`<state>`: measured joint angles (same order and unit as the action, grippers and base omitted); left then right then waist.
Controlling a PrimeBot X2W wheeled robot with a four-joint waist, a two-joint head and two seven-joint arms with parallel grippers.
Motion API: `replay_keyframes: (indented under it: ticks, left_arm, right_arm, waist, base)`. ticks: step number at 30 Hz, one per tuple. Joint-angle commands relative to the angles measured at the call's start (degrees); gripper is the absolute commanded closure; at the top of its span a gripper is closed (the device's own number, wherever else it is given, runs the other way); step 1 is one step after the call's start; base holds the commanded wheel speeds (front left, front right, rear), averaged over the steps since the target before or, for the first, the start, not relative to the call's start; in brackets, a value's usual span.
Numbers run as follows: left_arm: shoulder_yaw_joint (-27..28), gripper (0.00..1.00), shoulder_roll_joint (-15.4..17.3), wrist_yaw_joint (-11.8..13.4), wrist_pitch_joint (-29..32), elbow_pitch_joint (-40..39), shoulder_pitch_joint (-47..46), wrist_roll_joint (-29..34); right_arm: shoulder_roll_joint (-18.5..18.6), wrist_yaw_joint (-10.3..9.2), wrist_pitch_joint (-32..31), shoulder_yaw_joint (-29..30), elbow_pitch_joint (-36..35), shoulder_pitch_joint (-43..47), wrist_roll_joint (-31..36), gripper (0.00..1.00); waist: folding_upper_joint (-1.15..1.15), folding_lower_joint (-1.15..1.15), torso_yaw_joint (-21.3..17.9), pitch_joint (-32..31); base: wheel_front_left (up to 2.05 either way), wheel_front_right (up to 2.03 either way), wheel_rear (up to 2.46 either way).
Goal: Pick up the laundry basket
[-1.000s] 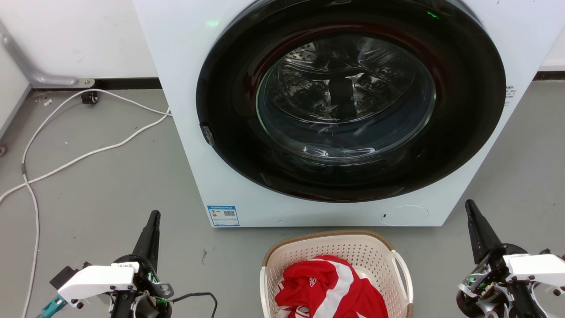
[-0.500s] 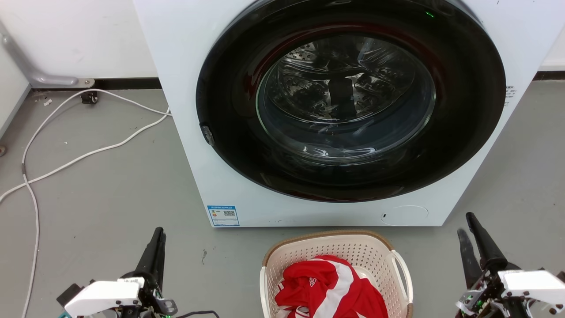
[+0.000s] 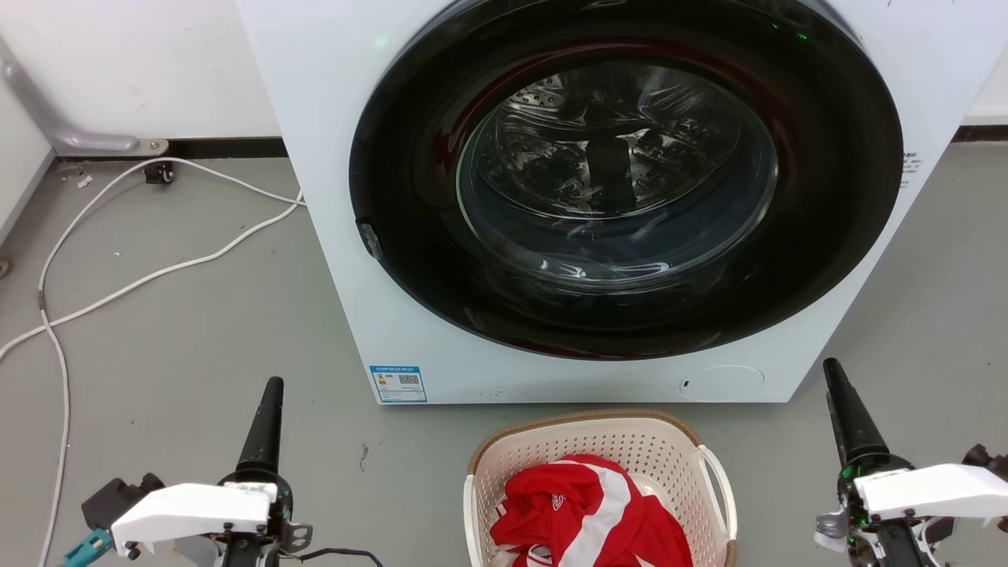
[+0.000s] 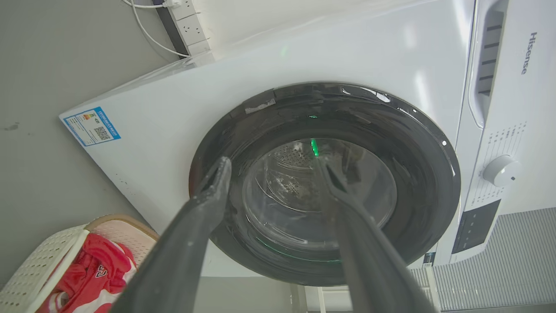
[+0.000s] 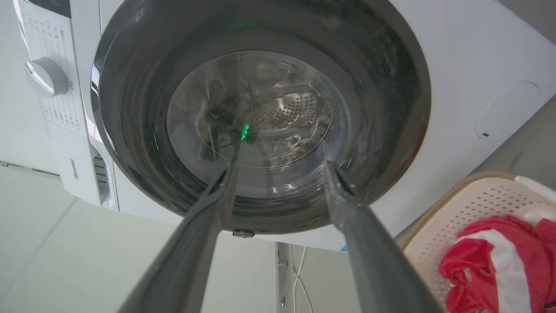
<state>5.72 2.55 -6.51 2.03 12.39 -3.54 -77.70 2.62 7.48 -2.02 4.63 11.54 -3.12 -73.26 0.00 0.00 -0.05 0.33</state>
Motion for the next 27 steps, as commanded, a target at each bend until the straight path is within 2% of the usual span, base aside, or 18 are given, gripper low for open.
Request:
replay_keyframes:
  ticks: [1,13,27]
  left_arm:
    - [-0.48,0.00,0.20,0.34,-0.72,-1.69,-0.78,3.15]
    - [-3.05,0.00,0.24,2.36,-3.54,-3.67,0.38,17.26]
    - [-4.58,0.00,0.28,3.36,-6.43,-5.13,0.95,30.20]
  right_arm:
    - [0.13,0.01,0.67,-0.44,-1.68,-0.10,3.65,0.00]
    - [0.16,0.01,3.50,-1.64,-3.75,1.09,19.66,0.00]
    - [0.20,0.01,6.37,-2.04,-5.47,2.14,32.89,0.00]
  waist:
    - [0.00,0.00,0.00,0.00]
    - [0.00,0.00,0.09,0.03]
    - [0.00,0.00,0.15,0.13]
  base:
    - [0.00,0.00,0.00]
    - [0.00,0.00,0.00]
    - [0.00,0.00,0.00]
